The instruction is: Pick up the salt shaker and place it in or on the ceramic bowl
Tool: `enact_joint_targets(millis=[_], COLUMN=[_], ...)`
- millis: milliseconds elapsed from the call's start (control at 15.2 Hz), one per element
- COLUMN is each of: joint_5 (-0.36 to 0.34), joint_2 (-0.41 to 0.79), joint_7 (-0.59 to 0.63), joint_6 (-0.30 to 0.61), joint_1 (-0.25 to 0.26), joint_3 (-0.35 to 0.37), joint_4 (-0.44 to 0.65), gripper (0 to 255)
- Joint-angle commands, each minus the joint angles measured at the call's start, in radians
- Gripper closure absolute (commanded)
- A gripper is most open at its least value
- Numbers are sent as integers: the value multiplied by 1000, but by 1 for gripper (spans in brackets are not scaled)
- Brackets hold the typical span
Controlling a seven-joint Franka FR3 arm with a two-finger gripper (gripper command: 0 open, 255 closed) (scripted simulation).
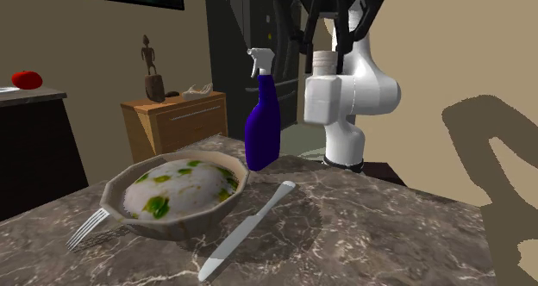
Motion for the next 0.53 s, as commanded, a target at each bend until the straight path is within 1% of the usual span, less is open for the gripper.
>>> enact_joint_targets(millis=[0, 198, 462], joint_5=[3, 6, -14], joint_2=[7, 16, 112], joint_7=[-1, -1, -90], joint_6=[-25, -56, -54], joint_1=[2, 4, -3], joint_3=[2, 4, -79], joint_4=[32, 72, 173], gripper=[255, 255, 255])
